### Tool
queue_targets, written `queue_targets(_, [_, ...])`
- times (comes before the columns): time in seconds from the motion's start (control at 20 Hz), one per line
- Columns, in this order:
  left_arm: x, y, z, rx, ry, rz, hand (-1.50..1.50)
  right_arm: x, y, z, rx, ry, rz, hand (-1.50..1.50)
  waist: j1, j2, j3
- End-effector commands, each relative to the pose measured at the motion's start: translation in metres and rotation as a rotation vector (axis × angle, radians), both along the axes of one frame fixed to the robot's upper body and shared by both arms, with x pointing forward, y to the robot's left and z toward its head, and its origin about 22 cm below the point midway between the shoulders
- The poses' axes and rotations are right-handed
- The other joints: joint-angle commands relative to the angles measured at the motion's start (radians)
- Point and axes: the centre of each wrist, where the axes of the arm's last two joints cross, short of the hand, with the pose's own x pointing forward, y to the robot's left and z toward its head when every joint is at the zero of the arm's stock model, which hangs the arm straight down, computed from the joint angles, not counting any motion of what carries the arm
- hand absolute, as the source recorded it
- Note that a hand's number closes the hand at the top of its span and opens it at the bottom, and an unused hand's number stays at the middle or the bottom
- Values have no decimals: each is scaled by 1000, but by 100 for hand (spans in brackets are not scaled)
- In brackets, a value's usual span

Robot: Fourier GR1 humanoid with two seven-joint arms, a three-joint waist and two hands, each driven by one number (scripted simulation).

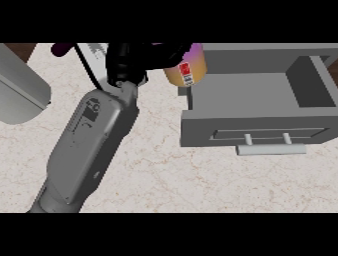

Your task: Pick up the can, place it into the drawer and close the drawer

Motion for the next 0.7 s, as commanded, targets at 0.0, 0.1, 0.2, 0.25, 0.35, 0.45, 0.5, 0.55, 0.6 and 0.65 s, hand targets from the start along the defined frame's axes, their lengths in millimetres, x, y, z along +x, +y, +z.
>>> queue_targets(0.0, [7,-26,21,10,6,16,150,0,3,8,-17,-6,-10,-150,0,0,0])
queue_targets(0.1, [17,-23,17,0,15,-11,150,11,9,1,-11,-12,-12,-150,1,2,0])
queue_targets(0.2, [19,-30,24,13,-15,-8,150,2,4,-3,31,-10,-12,-150,-4,1,0])
queue_targets(0.25, [15,-42,30,23,-10,-13,150,20,-6,10,3,-19,2,-150,0,1,0])
queue_targets(0.35, [18,-49,35,28,-3,-16,150,6,0,-9,-16,5,23,-150,-6,1,0])
queue_targets(0.45, [27,-43,30,25,-5,-9,150,8,-1,5,-7,-16,-5,-150,0,1,0])
queue_targets(0.5, [24,-60,51,45,6,-26,150,3,-4,7,6,-2,14,-150,-9,1,0])
queue_targets(0.55, [27,-64,47,34,1,-16,150,-6,1,3,2,-5,19,-150,-22,3,0])
queue_targets(0.6, [31,-61,44,37,7,-28,150,17,3,5,13,-11,10,-150,-9,5,0])
queue_targets(0.65, [35,-60,24,49,0,-14,150,24,8,-1,7,-8,11,-150,-16,9,0])
